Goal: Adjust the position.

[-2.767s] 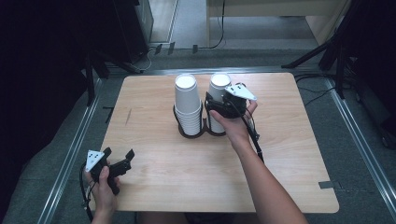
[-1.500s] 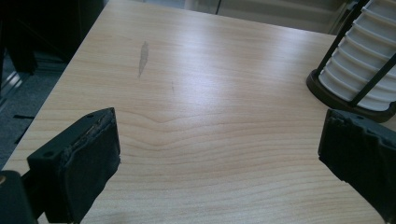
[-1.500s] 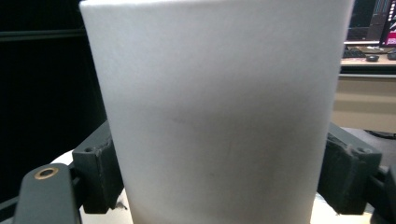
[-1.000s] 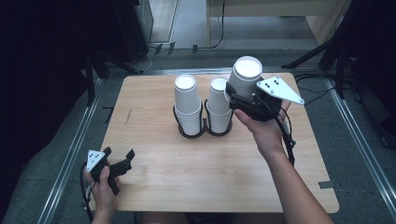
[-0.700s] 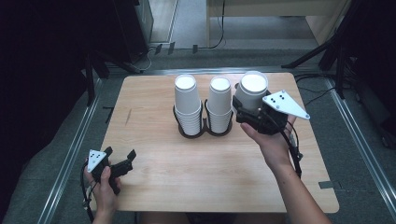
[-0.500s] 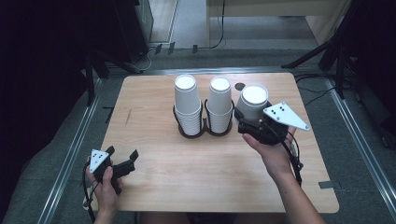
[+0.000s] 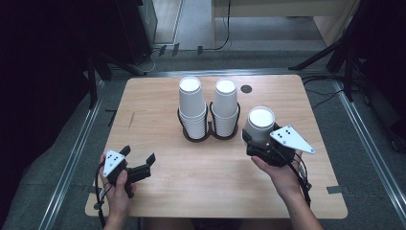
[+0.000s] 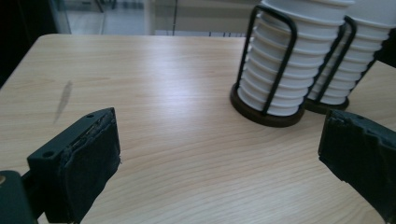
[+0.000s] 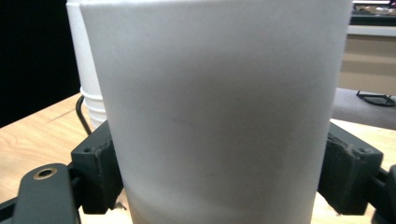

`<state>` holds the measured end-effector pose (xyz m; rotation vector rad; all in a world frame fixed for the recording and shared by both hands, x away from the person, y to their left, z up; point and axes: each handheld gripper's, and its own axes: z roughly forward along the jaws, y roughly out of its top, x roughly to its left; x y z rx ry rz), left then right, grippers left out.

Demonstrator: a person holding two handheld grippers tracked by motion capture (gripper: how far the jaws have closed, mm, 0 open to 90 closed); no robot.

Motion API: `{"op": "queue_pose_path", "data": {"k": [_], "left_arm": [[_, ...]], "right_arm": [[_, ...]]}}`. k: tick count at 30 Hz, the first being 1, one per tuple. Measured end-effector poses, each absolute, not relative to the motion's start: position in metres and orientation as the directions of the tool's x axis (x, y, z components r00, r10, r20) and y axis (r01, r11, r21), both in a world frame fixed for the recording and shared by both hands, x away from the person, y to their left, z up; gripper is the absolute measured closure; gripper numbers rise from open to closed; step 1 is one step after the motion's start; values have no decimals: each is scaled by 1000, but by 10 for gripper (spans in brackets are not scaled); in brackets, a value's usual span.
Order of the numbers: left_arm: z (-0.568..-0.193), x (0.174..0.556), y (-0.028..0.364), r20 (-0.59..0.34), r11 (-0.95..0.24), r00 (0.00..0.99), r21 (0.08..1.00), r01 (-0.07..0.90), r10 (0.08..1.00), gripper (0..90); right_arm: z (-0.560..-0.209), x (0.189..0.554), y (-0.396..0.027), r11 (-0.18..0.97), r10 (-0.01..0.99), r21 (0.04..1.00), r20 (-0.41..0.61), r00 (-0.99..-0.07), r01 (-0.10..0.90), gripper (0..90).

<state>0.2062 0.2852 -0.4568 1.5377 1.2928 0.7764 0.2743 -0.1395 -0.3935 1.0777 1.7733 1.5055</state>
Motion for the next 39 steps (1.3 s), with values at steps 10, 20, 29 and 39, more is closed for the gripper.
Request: {"op": "queue_pose_path", "data": {"k": [10, 20, 29, 39], "left_arm": [[-441, 222, 253, -82, -47, 331, 930, 364, 940, 0], [-417, 241, 219, -73, -83, 428, 938, 335, 901, 0], [-396, 243, 206, -84, -103, 510, 939, 327, 856, 0], [-398, 240, 188, -105, -162, 607, 915, 369, 788, 0]], "right_arm": [[-410, 273, -143, 89, 847, 967, 52, -529, 238, 162], [-413, 274, -144, 90, 847, 966, 54, -528, 244, 162], [-418, 273, -134, 120, 853, 964, 21, -521, 236, 162], [-432, 271, -119, 217, 847, 951, -72, -527, 219, 162]]}}
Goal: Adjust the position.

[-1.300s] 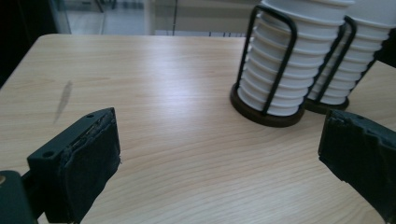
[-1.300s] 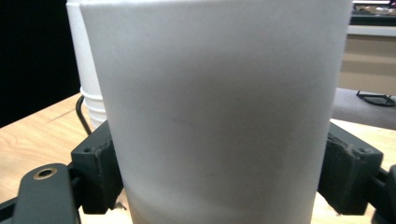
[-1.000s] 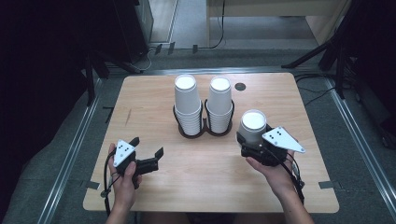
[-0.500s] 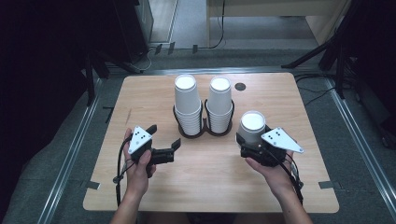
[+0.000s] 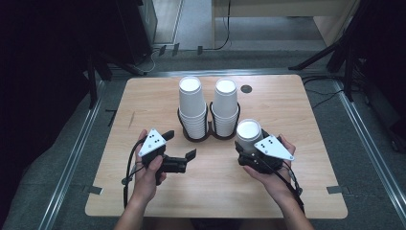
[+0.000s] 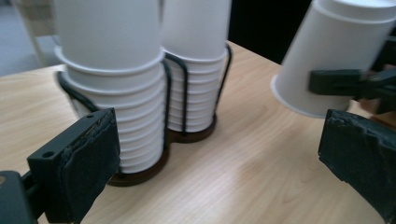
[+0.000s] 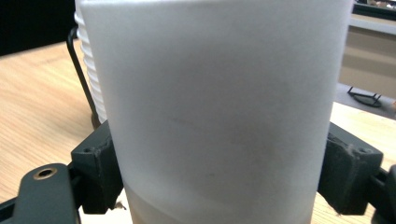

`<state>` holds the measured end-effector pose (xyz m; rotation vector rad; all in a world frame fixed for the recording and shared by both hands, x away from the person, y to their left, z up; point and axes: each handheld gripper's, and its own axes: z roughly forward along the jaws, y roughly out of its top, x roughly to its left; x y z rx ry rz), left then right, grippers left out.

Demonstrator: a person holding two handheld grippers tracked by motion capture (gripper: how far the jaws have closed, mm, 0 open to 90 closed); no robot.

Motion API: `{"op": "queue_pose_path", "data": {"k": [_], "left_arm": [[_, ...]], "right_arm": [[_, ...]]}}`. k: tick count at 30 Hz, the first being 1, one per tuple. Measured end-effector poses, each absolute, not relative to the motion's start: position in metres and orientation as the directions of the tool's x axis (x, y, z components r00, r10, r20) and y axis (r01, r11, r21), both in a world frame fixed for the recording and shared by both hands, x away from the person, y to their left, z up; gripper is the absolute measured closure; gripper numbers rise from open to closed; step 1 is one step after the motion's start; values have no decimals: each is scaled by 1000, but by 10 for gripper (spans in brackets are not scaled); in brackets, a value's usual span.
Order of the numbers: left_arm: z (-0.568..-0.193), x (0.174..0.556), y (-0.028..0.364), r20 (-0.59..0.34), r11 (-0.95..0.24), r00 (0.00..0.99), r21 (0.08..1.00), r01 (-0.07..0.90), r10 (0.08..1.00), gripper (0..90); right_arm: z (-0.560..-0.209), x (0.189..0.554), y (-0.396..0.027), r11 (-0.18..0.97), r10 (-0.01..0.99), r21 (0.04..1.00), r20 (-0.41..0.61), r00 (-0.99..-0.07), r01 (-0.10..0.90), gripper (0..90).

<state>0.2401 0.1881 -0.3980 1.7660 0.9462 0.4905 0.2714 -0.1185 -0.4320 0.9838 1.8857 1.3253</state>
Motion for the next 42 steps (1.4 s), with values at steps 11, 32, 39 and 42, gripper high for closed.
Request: {"op": "queue_pose_path", "data": {"k": [11, 32, 39, 42], "left_arm": [[-400, 238, 176, -159, -178, 675, 898, 402, 721, 0], [-397, 236, 161, -207, -195, 729, 884, 426, 653, 0], [-397, 234, 154, -208, -206, 743, 883, 423, 636, 0], [-398, 234, 153, -221, -202, 747, 880, 430, 627, 0]], "right_arm": [[-445, 268, -103, 349, 817, 921, -210, -537, 171, 162], [-452, 247, -74, 449, 719, 891, -317, -619, 66, 162], [-451, 241, -67, 466, 688, 884, -338, -642, 33, 161], [-449, 240, -64, 456, 680, 889, -321, -660, 37, 161]]}}
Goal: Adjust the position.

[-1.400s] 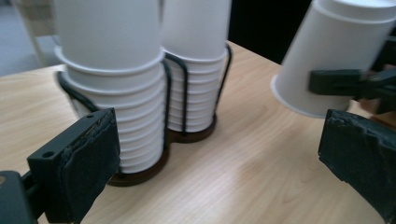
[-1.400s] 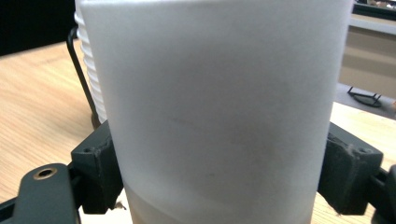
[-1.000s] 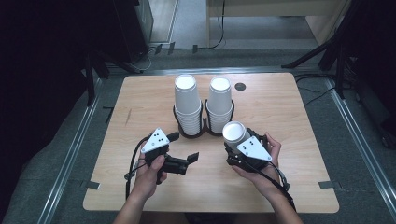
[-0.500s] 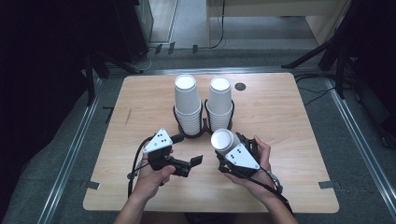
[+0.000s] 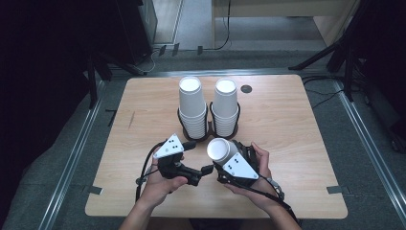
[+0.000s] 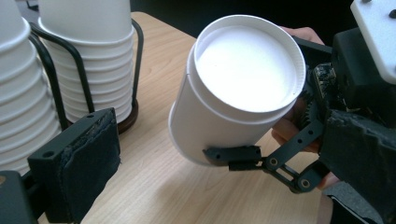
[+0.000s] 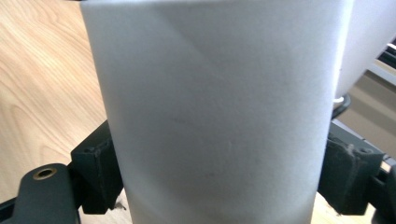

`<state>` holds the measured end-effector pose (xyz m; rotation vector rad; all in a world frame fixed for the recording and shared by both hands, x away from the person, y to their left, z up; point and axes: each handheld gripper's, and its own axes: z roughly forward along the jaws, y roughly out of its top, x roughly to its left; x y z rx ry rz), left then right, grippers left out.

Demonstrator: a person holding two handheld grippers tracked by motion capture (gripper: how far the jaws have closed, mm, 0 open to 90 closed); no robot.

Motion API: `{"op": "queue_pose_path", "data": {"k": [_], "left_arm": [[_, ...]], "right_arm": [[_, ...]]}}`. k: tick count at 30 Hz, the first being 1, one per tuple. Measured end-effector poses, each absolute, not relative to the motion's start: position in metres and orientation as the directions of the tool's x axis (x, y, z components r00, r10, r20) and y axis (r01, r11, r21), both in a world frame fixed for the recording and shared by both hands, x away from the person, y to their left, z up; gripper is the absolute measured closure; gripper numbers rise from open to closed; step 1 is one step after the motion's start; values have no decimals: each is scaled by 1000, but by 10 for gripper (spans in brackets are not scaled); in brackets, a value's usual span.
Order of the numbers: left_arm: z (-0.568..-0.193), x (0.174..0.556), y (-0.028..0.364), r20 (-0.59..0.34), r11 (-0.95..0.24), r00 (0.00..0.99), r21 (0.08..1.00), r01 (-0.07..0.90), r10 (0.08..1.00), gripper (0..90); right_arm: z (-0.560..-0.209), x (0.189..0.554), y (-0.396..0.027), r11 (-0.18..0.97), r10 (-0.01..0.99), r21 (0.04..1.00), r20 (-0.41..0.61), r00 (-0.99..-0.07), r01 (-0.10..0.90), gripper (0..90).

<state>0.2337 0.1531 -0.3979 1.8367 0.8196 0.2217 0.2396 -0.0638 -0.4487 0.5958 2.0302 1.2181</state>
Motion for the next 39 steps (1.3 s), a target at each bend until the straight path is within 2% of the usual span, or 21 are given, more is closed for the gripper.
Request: {"op": "queue_pose_path", "data": {"k": [9, 13, 25, 39], "left_arm": [[-397, 233, 151, -227, -200, 754, 881, 429, 616, 71], [-397, 232, 149, -220, -206, 760, 883, 421, 612, 132], [-394, 228, 145, -194, -219, 770, 891, 398, 608, 215], [-392, 227, 144, -180, -235, 772, 889, 393, 610, 231]], "right_arm": [[-447, 232, -53, 474, 642, 881, -335, -690, 13, 161], [-446, 230, -51, 479, 632, 878, -338, -698, 9, 161], [-444, 225, -48, 509, 602, 860, -380, -702, -29, 161], [-444, 221, -44, 551, 578, 832, -439, -688, -68, 161]]}}
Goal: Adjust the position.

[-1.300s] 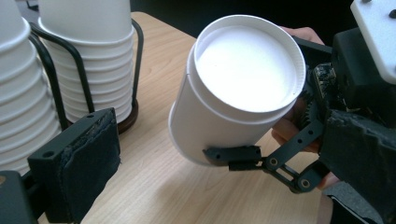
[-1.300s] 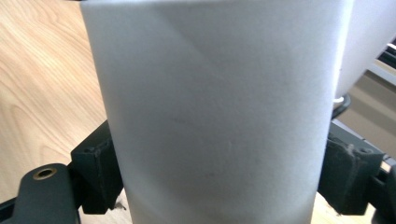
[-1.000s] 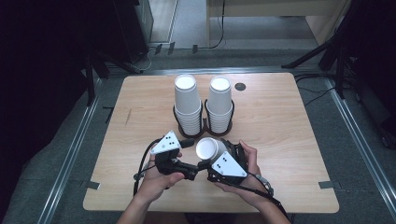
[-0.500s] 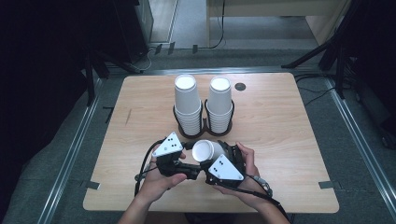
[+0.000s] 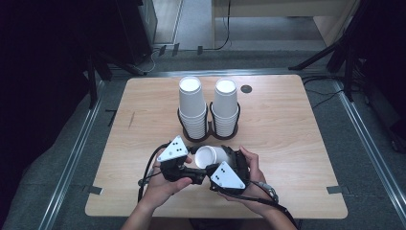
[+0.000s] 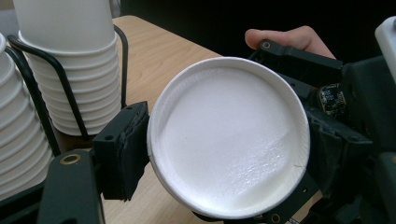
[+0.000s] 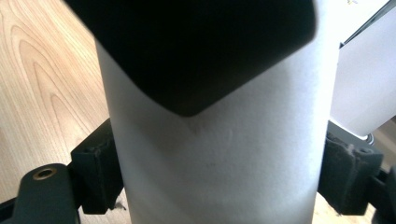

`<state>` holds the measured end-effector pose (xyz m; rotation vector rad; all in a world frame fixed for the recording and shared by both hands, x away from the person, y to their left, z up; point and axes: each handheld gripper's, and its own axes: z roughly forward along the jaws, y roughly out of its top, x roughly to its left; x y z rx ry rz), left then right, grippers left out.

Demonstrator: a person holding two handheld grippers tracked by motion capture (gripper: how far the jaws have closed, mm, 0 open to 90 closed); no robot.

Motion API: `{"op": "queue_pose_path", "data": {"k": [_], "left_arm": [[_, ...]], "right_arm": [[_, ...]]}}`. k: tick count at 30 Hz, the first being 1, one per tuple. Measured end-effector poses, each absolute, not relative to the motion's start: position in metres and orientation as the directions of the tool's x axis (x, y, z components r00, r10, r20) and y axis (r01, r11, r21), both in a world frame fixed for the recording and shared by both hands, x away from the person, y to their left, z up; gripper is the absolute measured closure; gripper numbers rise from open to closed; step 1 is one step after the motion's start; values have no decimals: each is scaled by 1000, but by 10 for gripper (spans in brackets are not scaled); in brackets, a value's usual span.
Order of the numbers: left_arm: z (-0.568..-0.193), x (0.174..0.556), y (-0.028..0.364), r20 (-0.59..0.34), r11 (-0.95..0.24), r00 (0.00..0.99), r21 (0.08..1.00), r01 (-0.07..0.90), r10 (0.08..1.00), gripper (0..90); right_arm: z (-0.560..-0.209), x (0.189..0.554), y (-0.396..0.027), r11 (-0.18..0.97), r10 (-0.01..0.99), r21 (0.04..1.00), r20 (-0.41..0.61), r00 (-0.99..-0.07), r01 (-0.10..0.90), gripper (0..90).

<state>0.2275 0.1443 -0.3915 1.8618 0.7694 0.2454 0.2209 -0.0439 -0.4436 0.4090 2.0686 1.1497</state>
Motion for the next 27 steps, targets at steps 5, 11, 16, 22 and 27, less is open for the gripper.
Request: {"op": "queue_pose_path", "data": {"k": [5, 11, 16, 22, 27], "left_arm": [[-391, 230, 149, -202, -219, 782, 892, 396, 589, 238], [-392, 231, 150, -204, -220, 789, 893, 393, 580, 247], [-392, 234, 154, -237, -202, 799, 892, 404, 553, 252], [-393, 237, 161, -279, -170, 812, 894, 415, 513, 253], [-392, 239, 167, -300, -139, 813, 898, 417, 500, 253]], "right_arm": [[-442, 220, -44, 555, 575, 828, -449, -684, -78, 159], [-442, 220, -44, 554, 574, 829, -449, -685, -78, 148], [-442, 221, -47, 524, 575, 848, -416, -705, -73, 119], [-443, 228, -56, 471, 569, 881, -333, -752, -34, 45], [-442, 230, -65, 436, 550, 900, -294, -781, -32, 24]]}}
